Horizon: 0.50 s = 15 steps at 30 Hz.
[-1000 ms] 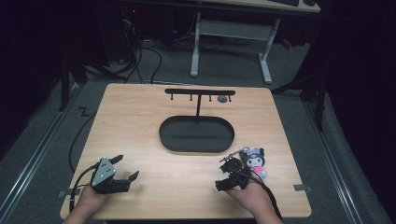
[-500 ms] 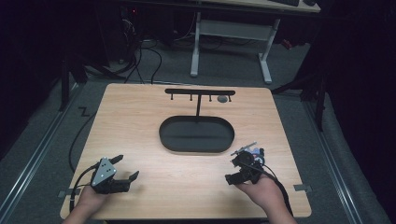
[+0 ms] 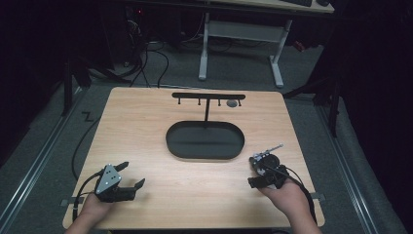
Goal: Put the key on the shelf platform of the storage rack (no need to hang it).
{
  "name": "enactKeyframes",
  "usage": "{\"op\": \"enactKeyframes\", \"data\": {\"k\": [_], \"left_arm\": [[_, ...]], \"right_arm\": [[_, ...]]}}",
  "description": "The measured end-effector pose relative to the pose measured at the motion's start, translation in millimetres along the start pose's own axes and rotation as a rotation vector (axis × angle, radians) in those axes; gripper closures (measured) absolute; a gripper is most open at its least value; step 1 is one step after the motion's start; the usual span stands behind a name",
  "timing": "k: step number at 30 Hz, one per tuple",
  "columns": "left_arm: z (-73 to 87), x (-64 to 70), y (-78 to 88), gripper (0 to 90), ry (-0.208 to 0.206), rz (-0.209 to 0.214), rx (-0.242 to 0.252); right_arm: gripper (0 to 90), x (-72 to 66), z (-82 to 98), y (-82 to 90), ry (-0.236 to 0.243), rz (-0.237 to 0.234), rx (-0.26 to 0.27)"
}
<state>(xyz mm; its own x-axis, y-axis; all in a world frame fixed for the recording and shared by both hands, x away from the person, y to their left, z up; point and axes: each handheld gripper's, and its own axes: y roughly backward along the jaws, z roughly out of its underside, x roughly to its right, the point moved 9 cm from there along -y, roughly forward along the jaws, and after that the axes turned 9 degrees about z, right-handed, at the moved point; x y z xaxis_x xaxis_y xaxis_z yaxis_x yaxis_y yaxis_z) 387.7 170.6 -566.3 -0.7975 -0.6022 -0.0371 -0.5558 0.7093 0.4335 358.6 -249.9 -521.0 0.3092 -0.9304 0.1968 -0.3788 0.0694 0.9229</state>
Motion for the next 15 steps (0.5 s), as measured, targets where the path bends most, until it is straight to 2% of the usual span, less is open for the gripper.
{"op": "enactKeyframes", "data": {"k": [7, 15], "left_arm": [[0.2, 0.3, 0.1, 15.5, -0.002, 0.001, -0.004], [0.2, 0.3, -0.1, 15.5, -0.002, 0.002, -0.004]], "right_arm": [[27.9, 21.7, 10.9, -1.7, -0.040, 0.039, -0.033], [26.4, 27.8, 14.7, -8.9, -0.070, 0.044, -0.045]]}}
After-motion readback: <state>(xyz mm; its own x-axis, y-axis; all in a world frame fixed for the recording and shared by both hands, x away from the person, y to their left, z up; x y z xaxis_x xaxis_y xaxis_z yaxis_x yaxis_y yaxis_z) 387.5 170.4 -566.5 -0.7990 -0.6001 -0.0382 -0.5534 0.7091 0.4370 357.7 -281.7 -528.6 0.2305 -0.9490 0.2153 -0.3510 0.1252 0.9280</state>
